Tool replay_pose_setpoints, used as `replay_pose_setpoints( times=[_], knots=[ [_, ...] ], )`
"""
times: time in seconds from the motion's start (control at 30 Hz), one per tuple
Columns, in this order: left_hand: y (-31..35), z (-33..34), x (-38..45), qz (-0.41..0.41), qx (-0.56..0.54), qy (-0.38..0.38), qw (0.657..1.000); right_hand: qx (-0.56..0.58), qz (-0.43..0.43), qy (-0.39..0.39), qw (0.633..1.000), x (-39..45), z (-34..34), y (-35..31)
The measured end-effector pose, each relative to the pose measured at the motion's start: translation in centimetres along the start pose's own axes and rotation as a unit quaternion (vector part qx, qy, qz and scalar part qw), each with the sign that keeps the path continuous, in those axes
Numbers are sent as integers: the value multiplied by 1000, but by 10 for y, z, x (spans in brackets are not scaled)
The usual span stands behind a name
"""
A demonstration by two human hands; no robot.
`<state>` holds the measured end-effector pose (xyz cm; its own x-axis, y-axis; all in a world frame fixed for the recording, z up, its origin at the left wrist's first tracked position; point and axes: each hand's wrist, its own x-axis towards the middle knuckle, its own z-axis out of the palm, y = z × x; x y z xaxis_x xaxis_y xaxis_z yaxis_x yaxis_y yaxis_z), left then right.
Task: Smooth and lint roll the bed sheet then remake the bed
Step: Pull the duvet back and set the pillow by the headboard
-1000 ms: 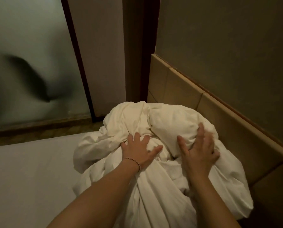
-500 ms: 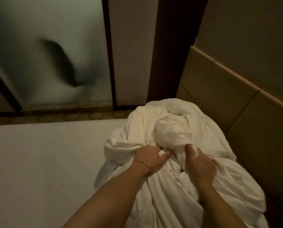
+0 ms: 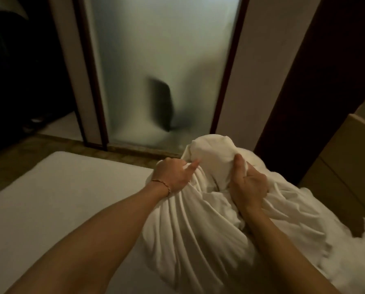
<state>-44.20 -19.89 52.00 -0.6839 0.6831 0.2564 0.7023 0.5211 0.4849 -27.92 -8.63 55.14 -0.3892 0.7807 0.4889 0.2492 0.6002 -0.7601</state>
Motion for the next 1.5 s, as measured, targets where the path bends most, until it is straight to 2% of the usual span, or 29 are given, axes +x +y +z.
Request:
replay_pose_setpoints(
  times=[0.17, 0.27, 0.43, 0.57, 0.63, 0.7, 0.83, 0.93, 1.17, 1.3, 1.5],
  knots=[
    [-144, -106, -26, -76, 90, 77, 990, 60, -16, -86, 994, -20, 130, -108],
    [-229, -165, -53, -154, 80, 138, 975, 68, -67, -144, 985, -41, 205, -178],
    [-342, -231, -129, -281, 74, 261, 921, 70, -181, -236, 952, -107, 309, -278],
    [-410, -218, -203, -421, 78, 261, 865, 12, -215, -373, 902, -175, 369, -292],
    [-436, -182, -234, -470, 79, 253, 842, -31, -206, -427, 880, -210, 401, -268],
    [-452, -136, -257, -487, 34, 260, 833, -77, -166, -465, 866, -241, 426, -227],
    [-453, -58, -266, -440, -62, 196, 874, -140, -79, -524, 836, -274, 438, -144],
    [-439, -25, -252, -428, -76, 144, 889, -145, -84, -535, 828, -276, 432, -115],
    [-403, 2, -212, -435, -15, 115, 893, -147, -135, -512, 835, -243, 398, -76],
    [-369, 17, -199, -346, 98, 111, 927, -179, -164, -506, 828, -220, 360, -45],
    [-291, 56, -178, -222, 187, 24, 956, -249, -187, -451, 836, -185, 267, 40]
  ],
)
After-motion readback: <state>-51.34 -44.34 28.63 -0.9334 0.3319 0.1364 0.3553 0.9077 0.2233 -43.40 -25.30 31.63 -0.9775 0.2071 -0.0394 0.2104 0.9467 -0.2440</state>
